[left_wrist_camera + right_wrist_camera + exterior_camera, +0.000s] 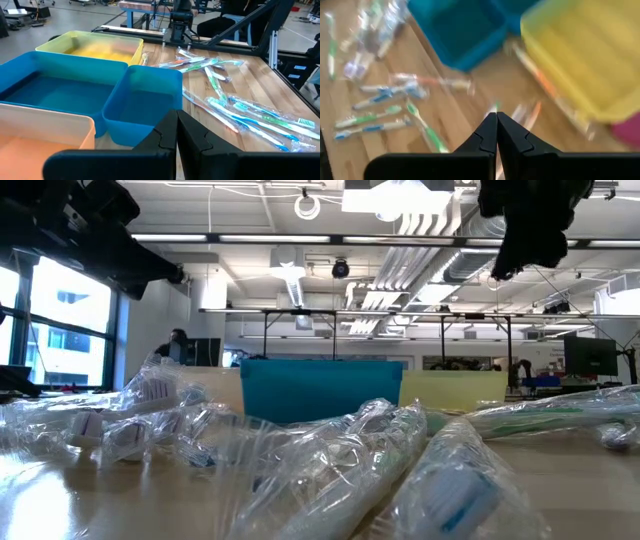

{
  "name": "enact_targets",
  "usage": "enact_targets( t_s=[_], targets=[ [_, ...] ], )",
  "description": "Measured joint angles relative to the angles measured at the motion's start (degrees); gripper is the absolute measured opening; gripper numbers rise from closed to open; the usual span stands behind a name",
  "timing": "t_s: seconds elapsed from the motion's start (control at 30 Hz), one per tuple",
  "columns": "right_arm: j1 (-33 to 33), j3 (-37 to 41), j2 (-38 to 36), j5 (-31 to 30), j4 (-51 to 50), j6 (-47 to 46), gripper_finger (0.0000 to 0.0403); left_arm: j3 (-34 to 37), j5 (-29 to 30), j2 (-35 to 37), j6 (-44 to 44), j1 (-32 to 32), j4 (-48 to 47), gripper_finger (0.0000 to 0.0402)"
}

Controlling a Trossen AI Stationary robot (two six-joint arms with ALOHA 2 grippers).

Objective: Pick & Place Toothbrushes
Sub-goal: Put the green toothbrush into the top blue bin

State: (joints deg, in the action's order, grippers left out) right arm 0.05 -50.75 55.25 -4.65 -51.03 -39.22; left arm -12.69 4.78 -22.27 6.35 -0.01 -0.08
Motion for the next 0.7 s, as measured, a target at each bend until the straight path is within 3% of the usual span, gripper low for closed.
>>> enact_targets(
  t_s=[0.13, 0.7],
  targets=[
    [0.0, 0.0, 3.3, 3.3, -2.6, -2.8, 0.0002, 0.0, 0.0, 0.0, 0.0, 0.0, 0.0, 0.0000],
    [0.0, 0.0, 13.5, 3.5, 1.8, -5.8, 0.0002, 0.0, 0.0, 0.0, 0.0, 0.0, 0.0, 0.0000]
  ],
)
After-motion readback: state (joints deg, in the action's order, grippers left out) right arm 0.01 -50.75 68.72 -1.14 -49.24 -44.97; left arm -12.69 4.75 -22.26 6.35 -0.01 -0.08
